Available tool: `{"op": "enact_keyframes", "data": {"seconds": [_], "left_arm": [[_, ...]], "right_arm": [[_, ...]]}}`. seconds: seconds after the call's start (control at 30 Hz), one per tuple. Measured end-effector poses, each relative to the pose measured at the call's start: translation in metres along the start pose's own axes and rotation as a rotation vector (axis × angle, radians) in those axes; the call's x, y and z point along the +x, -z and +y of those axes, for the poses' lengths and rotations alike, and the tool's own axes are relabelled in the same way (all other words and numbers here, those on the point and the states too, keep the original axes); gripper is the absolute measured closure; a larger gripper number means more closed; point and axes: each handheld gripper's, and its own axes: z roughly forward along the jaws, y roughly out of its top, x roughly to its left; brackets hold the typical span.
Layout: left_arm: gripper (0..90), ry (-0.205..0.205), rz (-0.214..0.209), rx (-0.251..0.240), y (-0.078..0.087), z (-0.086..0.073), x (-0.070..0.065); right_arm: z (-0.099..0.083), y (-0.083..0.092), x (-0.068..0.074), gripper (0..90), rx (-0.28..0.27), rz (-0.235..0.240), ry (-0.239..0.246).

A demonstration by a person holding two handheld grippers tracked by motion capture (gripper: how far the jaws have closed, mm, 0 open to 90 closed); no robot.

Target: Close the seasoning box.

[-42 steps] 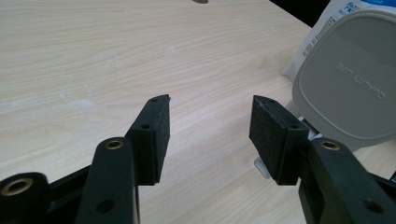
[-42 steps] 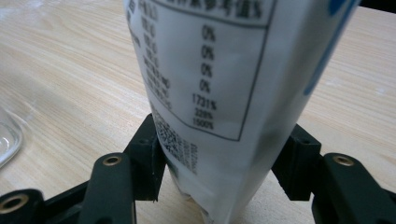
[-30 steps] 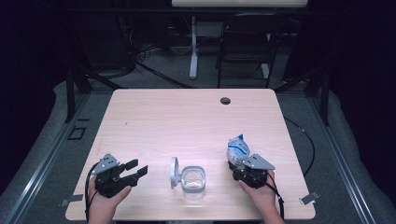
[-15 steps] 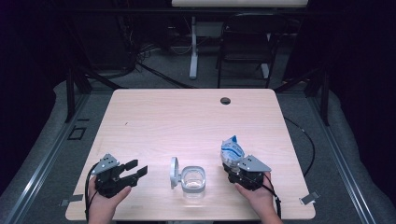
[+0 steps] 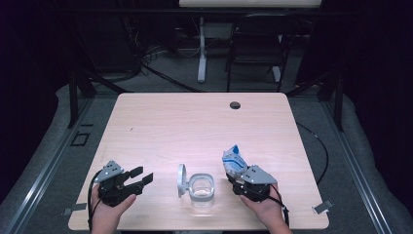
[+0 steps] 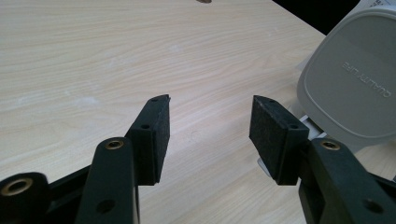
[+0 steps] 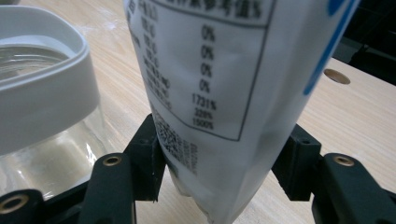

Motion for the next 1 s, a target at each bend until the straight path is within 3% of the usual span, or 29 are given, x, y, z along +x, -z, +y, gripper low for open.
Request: {"op": "enact_keyframes", "data": {"seconds": [0.27, 0.5, 0.67, 1.0], "left_arm": [[48.6, 0.003, 0.002, -0.004, 0.000, 0.000, 0.000], [48.6, 0.006, 0.004, -0.011, 0.002, 0.001, 0.000], [48.6, 0.006, 0.004, -0.011, 0.003, 0.001, 0.001], [48.6, 0.017, 0.003, -0.017, 0.005, 0.002, 0.002]], "right_arm": [[0.007, 0.003, 0.007, 43.0, -0.003, -0.015, 0.060], [0.011, 0.008, 0.013, 43.0, -0.017, 0.004, 0.107], [0.015, 0.011, 0.018, 43.1, -0.010, -0.003, 0.162], [0.019, 0.013, 0.018, 43.1, 0.003, -0.021, 0.233]]}}
